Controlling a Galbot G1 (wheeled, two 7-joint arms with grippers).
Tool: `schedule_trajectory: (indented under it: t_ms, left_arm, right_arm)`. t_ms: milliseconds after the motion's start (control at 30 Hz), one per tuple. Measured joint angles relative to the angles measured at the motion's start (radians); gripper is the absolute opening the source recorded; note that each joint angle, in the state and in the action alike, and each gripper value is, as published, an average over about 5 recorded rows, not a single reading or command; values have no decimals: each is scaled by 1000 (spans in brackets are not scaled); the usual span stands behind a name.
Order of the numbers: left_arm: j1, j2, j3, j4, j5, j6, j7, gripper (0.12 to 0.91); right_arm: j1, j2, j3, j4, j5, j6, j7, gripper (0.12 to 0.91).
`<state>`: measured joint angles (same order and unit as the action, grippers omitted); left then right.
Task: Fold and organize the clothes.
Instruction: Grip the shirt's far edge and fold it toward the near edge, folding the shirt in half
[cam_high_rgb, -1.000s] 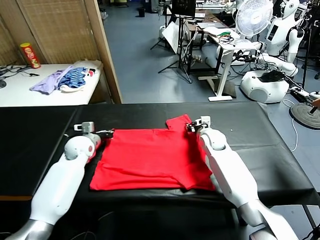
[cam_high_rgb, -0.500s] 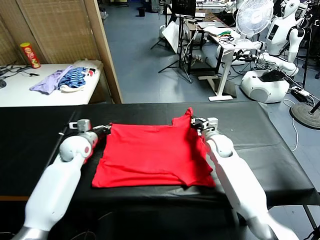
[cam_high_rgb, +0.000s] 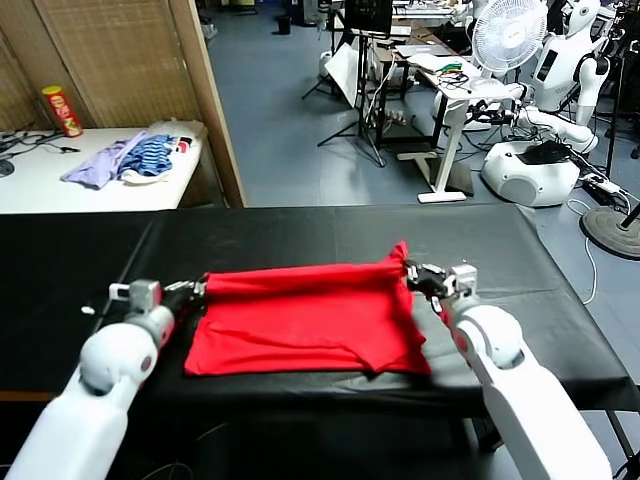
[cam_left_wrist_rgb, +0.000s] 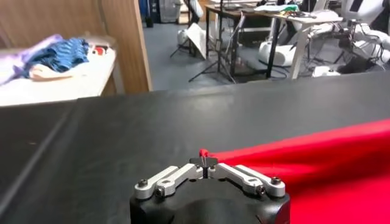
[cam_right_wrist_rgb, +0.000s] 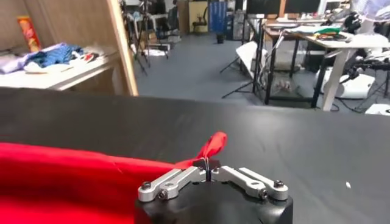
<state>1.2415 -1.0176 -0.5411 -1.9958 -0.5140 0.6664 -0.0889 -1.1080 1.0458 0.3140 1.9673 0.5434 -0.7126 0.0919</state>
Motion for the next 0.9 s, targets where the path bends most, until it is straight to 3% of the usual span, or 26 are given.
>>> schedule_trajectory:
  t_ms: [233,367,567,700,767,900]
  left_arm:
    - [120,-19,-33,-62,44,-3,13,127]
    - [159,-28,-37,-82,64,14,12,176]
    - [196,-32,-56,-123,62,26,10,486]
    - [189,-37,-69,-143,35,17,-1,695]
    - [170,-44,-67,-137,10,1,-22,766]
    - [99,-65,-44,-86,-62,-16,-61,795]
  right_arm:
    - [-96,7,11,66,-40,-17,19,125]
    - [-140,7,39,100,-34,4,11,244]
    - [-179,1,114,142,11,41,9,575]
    - [-160,22,134,126,2,105,36,742]
    - [-136,42,129,100,-22,135,46,783]
    - [-71,85,94,13,-76,159,50,797]
